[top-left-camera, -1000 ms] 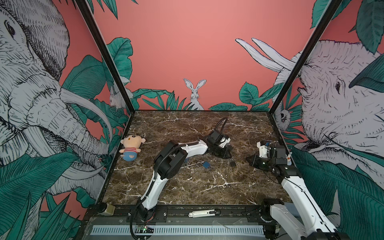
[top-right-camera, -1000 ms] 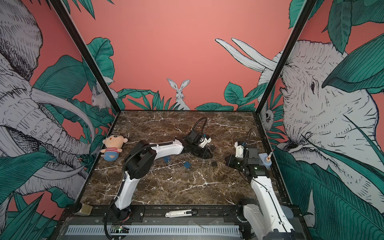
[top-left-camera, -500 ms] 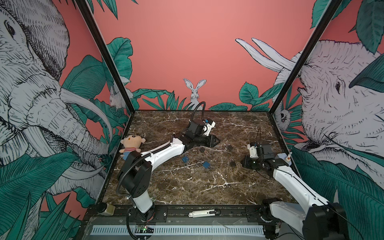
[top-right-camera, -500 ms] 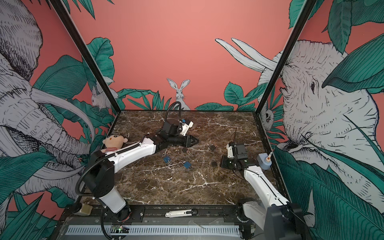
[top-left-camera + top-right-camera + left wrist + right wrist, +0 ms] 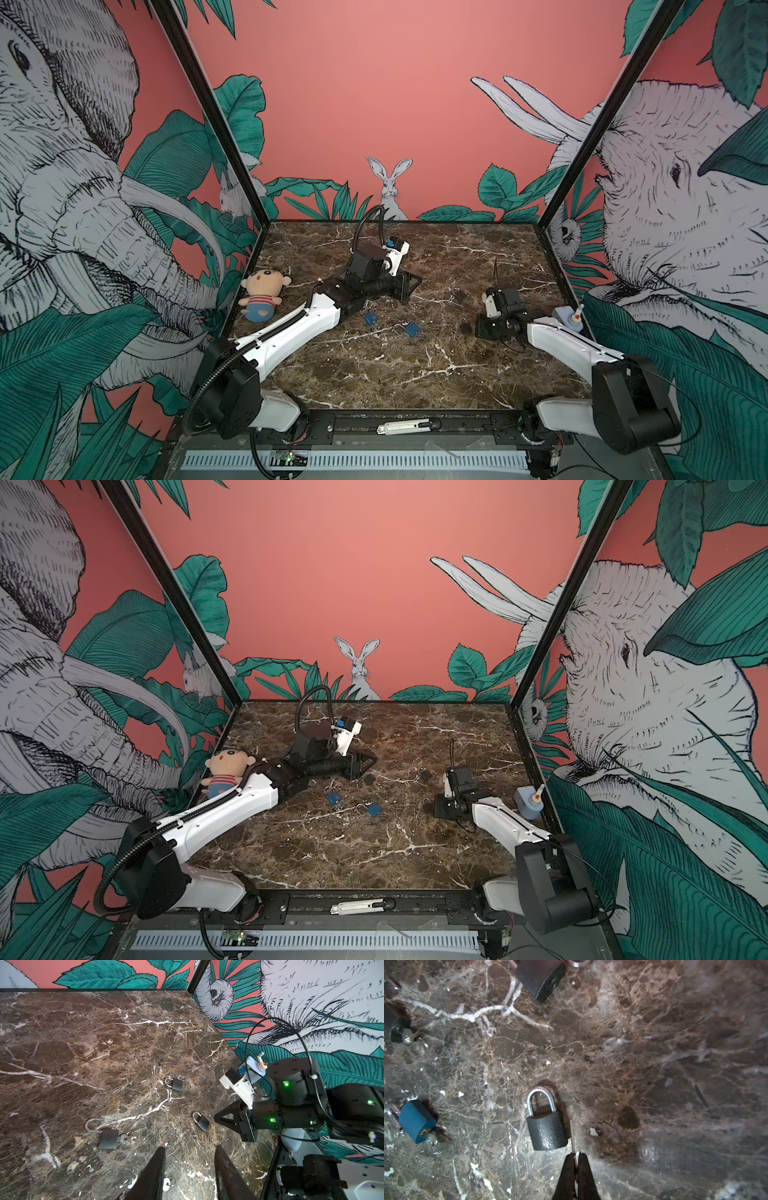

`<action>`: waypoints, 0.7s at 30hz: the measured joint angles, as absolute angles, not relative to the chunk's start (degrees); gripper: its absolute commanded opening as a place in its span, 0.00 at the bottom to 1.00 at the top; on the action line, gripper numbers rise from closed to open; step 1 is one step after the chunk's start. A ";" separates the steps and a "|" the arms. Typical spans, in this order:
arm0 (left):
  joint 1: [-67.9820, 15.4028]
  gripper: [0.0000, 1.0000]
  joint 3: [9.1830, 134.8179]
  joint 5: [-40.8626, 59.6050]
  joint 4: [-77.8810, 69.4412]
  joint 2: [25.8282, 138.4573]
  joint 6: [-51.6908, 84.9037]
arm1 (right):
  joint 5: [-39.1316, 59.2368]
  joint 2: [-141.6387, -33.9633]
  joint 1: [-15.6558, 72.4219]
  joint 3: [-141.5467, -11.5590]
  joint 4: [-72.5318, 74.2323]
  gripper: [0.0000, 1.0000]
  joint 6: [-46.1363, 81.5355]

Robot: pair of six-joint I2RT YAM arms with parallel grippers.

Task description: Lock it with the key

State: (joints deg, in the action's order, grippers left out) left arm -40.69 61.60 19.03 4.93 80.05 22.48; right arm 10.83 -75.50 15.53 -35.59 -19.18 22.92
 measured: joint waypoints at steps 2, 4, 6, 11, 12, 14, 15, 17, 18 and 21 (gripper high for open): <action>-40.69 0.41 61.43 18.96 5.04 80.07 22.41 | 10.46 -76.47 15.79 -36.07 -18.72 0.00 22.68; -40.69 0.41 61.41 18.96 5.08 80.27 22.37 | 10.15 -77.14 16.01 -36.67 -18.28 0.01 22.48; -40.69 0.41 61.41 18.96 5.08 80.47 22.33 | 9.89 -77.62 16.19 -37.08 -17.82 0.02 22.44; -40.69 0.41 61.41 18.98 5.08 80.79 22.20 | 9.61 -78.65 16.58 -37.47 -16.88 0.05 22.44; -40.69 0.41 61.41 18.98 5.08 80.86 22.13 | 9.61 -78.87 16.69 -37.47 -16.93 0.06 22.41; -40.69 0.41 61.41 18.98 5.08 80.99 21.96 | 9.56 -79.22 16.86 -37.47 -16.88 0.08 22.44; -40.69 0.41 61.41 18.98 5.10 81.08 21.87 | 9.50 -79.37 16.91 -37.47 -16.91 0.09 22.44; -40.69 0.41 61.41 18.98 5.13 81.23 21.80 | 9.37 -79.50 17.04 -37.47 -16.93 0.12 22.39; -40.69 0.41 61.41 19.00 5.13 81.32 21.78 | 9.30 -79.50 17.12 -37.47 -16.91 0.13 22.31; -40.69 0.41 61.41 19.00 5.34 81.45 21.78 | 9.17 -79.48 17.28 -37.47 -16.97 0.16 22.24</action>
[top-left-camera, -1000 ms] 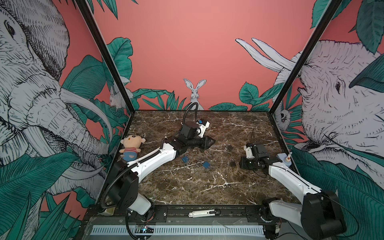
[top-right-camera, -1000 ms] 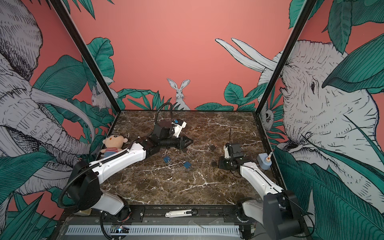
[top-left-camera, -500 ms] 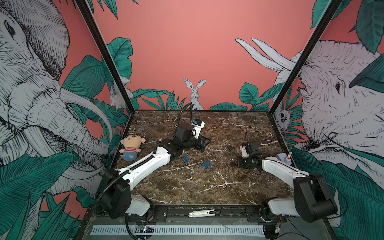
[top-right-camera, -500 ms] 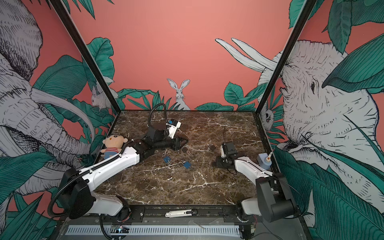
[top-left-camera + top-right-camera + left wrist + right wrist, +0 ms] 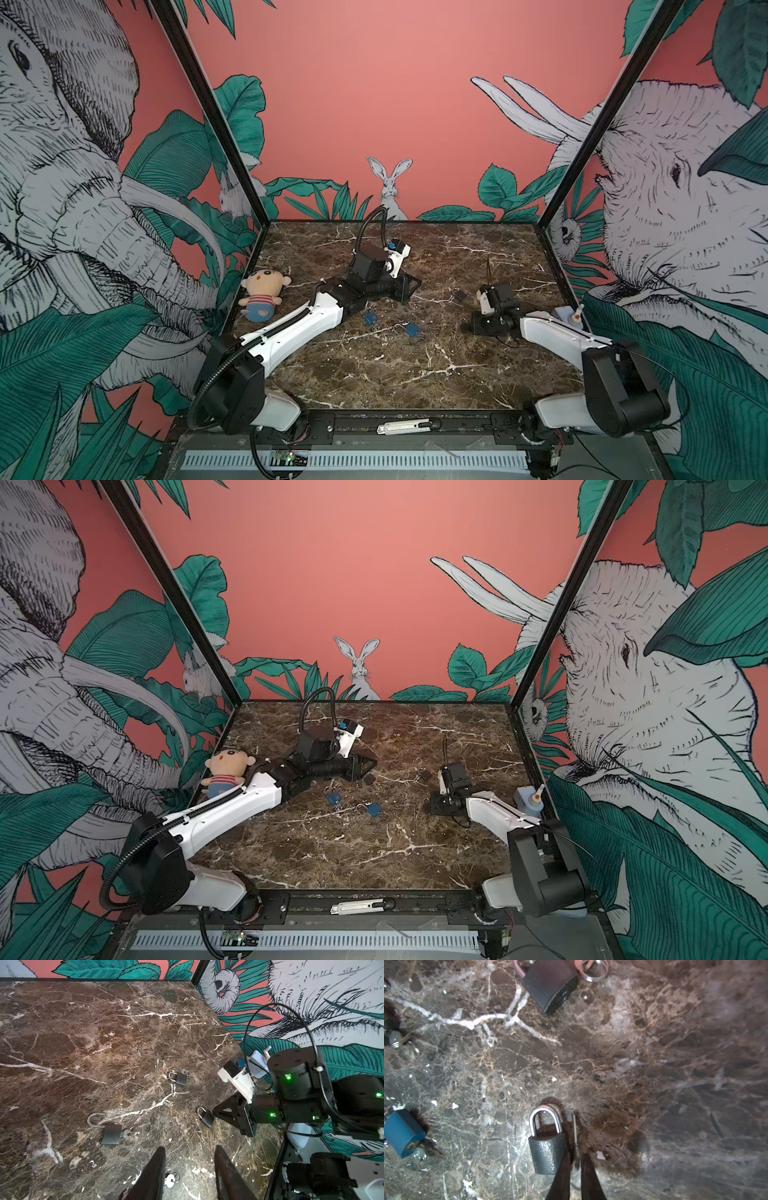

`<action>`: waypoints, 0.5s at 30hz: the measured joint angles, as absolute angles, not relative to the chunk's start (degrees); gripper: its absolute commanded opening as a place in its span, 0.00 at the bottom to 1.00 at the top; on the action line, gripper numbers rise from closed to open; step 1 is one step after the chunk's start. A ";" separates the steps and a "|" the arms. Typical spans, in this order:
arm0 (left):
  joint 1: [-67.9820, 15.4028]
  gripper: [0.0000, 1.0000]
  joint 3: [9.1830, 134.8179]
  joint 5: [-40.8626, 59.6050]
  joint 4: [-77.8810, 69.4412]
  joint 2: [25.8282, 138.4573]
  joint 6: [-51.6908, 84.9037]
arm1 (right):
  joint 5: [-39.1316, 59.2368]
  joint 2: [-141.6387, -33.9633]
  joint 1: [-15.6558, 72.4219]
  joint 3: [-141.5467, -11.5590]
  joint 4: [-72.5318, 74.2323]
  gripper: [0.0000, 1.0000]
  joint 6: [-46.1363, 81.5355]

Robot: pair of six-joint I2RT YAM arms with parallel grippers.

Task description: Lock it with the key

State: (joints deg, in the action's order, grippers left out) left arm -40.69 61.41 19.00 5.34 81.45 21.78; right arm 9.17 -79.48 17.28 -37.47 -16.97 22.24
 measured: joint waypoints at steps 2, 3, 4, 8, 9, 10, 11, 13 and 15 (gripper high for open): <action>-40.69 0.41 61.41 19.00 5.41 81.45 21.78 | 8.95 -79.33 17.39 -37.52 -17.06 0.17 22.26; -40.69 0.41 61.41 19.00 5.43 81.45 21.78 | 8.82 -79.24 17.43 -37.63 -17.21 0.17 22.24; -40.69 0.41 61.41 19.00 5.45 81.45 21.78 | 8.64 -79.07 17.50 -37.82 -17.43 0.17 22.24; -40.69 0.41 61.41 18.98 5.54 81.45 21.78 | 8.32 -77.32 17.74 -38.52 -18.11 0.17 22.24; -40.69 0.41 61.41 18.98 5.65 81.45 21.78 | 8.25 -76.53 17.80 -38.65 -18.50 0.17 22.24; -40.69 0.41 61.41 18.98 5.78 81.45 21.78 | 8.12 -75.81 17.96 -38.76 -18.79 0.17 22.24; -40.34 0.41 61.41 18.94 5.93 81.45 21.76 | 8.05 -74.94 18.22 -39.00 -19.27 0.17 22.24; -39.68 0.41 61.41 18.81 6.26 81.36 21.78 | 7.73 -73.17 19.05 -39.77 -20.49 0.18 22.24; -38.72 0.40 61.28 18.39 6.76 81.06 21.82 | 7.44 -71.40 20.18 -40.62 -21.65 0.18 22.22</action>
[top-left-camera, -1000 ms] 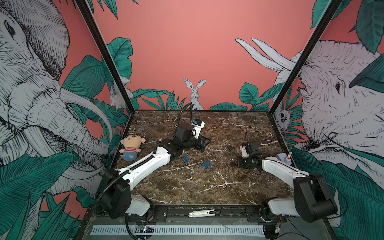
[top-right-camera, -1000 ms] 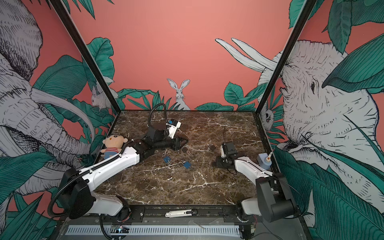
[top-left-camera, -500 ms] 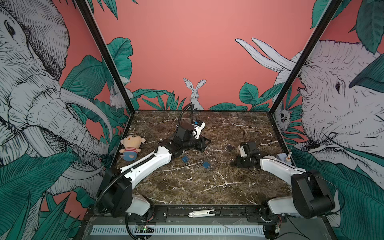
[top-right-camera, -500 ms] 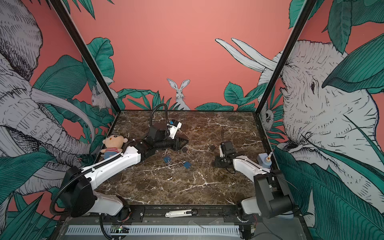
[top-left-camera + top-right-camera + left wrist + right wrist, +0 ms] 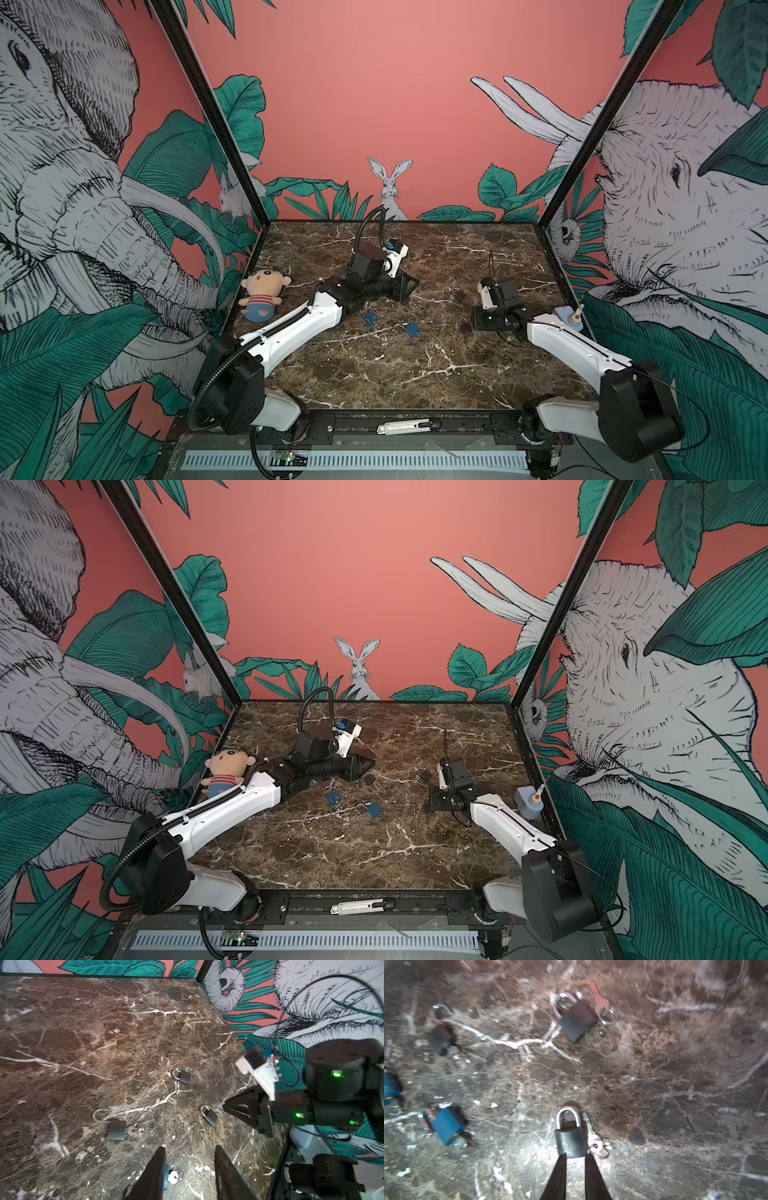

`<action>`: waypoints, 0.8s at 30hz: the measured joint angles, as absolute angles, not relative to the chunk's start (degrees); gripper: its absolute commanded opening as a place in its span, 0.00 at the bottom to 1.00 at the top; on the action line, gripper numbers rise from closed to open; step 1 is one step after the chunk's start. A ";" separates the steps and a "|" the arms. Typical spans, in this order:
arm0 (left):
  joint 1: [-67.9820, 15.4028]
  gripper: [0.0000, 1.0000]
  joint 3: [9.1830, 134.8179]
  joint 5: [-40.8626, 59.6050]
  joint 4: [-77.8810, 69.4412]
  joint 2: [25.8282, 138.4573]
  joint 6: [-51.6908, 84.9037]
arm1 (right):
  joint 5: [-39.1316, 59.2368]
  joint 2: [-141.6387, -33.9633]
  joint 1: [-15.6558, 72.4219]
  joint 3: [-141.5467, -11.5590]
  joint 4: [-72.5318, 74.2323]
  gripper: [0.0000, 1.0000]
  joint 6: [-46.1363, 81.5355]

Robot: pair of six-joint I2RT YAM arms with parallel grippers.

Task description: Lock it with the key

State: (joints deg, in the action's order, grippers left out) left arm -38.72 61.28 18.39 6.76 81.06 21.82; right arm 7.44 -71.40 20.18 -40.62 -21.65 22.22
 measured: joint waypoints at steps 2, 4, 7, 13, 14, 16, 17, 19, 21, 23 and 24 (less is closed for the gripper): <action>-37.58 0.40 60.60 18.13 7.14 80.29 21.98 | 7.16 -69.52 21.63 -41.25 -22.22 0.18 22.24; -35.88 0.39 59.18 18.22 7.44 78.94 22.74 | 6.57 -67.75 23.79 -41.67 -22.39 0.18 22.24; -32.21 0.39 55.59 19.44 7.27 76.53 24.75 | 4.82 -66.35 28.27 -42.41 -22.70 0.18 22.22; -24.12 0.39 49.08 22.17 7.53 72.86 28.82 | 0.38 -70.06 38.41 -45.36 -22.35 0.23 20.23; -23.57 0.39 48.64 22.33 7.55 72.44 29.06 | -0.47 -71.46 39.83 -46.26 -22.28 0.23 19.77; -22.59 0.39 47.79 23.05 7.60 71.33 29.74 | -2.22 -75.70 43.22 -48.86 -21.78 0.25 18.46; -22.20 0.39 47.57 23.29 7.64 70.98 30.02 | -2.85 -77.76 44.60 -50.06 -21.50 0.27 17.76; -21.43 0.39 47.44 23.88 7.84 70.37 30.50 | -3.66 -81.93 47.07 -52.45 -21.06 0.29 16.53; -20.49 0.39 47.44 24.53 7.90 70.04 30.89 | -3.73 -86.26 48.95 -54.81 -20.43 0.30 15.42; -19.70 0.39 47.44 24.88 8.19 69.91 31.00 | -3.62 -89.80 50.09 -56.80 -19.99 0.33 14.74; -19.35 0.39 47.44 25.02 8.54 69.82 31.00 | -3.51 -91.66 50.52 -57.78 -19.79 0.34 14.22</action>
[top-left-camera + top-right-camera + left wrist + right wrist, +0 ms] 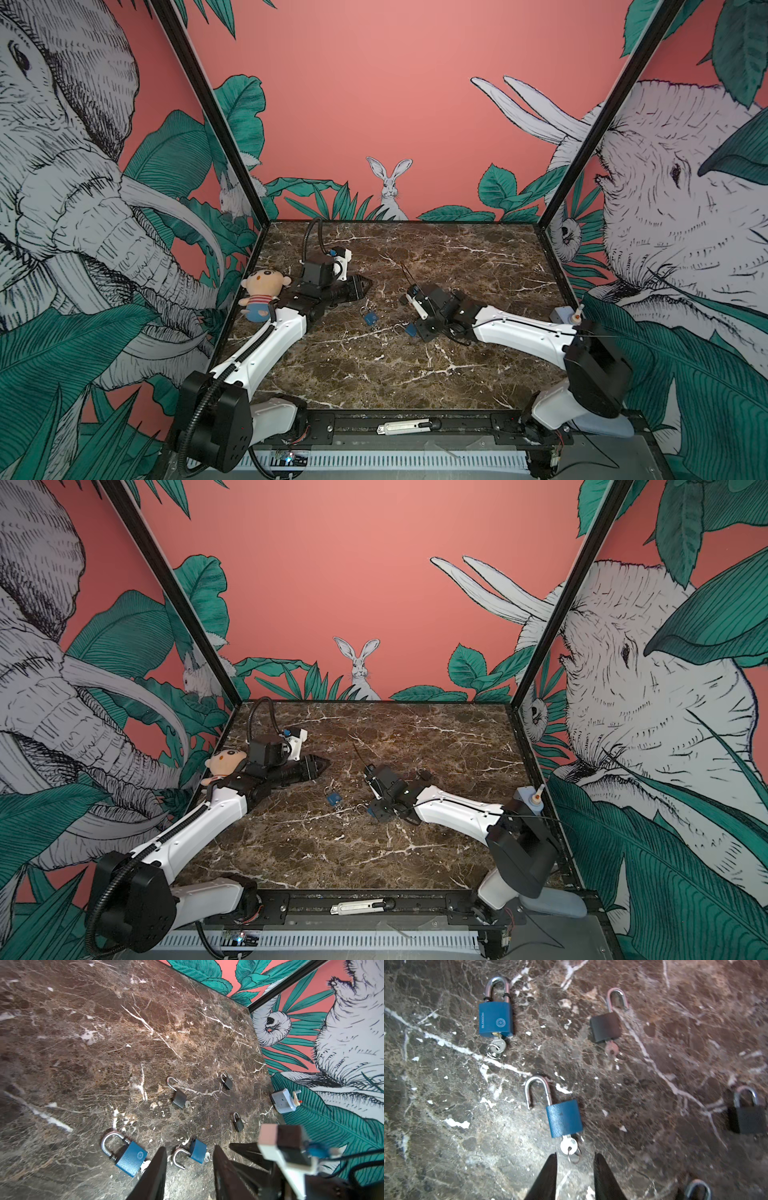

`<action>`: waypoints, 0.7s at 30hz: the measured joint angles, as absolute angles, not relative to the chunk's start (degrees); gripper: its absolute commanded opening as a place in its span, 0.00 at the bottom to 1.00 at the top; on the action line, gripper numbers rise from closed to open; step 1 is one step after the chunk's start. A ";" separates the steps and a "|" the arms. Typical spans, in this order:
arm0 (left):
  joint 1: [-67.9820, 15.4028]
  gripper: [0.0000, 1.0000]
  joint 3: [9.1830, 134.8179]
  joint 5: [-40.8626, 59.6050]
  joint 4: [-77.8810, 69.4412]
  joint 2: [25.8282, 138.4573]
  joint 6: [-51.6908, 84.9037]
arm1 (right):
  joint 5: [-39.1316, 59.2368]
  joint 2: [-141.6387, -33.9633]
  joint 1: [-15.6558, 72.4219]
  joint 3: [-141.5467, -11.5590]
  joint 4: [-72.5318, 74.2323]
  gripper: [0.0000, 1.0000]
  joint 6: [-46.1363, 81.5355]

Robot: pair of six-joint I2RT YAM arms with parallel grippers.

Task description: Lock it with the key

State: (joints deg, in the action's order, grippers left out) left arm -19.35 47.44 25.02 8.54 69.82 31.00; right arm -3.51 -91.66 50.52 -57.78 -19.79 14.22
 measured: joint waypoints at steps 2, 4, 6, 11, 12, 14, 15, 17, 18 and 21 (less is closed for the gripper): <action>-18.83 0.39 47.42 25.10 9.13 69.54 31.00 | -3.42 -94.48 51.20 -59.27 -19.40 0.35 13.56; -18.52 0.39 47.40 25.15 9.34 69.17 31.05 | -3.40 -96.77 51.57 -60.38 -19.18 0.37 13.06; -18.35 0.39 47.20 25.36 9.34 68.82 31.11 | -3.31 -98.65 51.79 -61.17 -19.03 0.40 12.67; -18.11 0.39 46.48 25.76 9.50 68.45 31.14 | -3.16 -101.43 51.92 -62.11 -18.96 0.48 12.08; -18.04 0.39 46.37 25.82 9.52 68.45 31.14 | -3.14 -101.91 51.92 -62.22 -18.98 0.48 11.97; -17.82 0.39 46.19 25.96 9.52 68.45 31.29 | -3.16 -102.61 51.92 -62.50 -19.03 0.48 11.77; -17.78 0.39 46.11 25.98 9.50 68.45 31.35 | -3.18 -102.96 51.92 -62.70 -19.03 0.49 11.68; -17.61 0.39 46.04 26.09 9.52 68.47 31.44 | -3.22 -103.44 51.92 -62.92 -18.98 0.49 11.35; -17.54 0.39 46.02 26.13 9.52 68.47 31.46 | -3.27 -103.61 51.92 -62.98 -19.00 0.49 11.25; -17.47 0.39 46.02 26.20 9.47 68.58 31.59 | -3.49 -104.18 51.92 -63.16 -19.03 0.49 10.90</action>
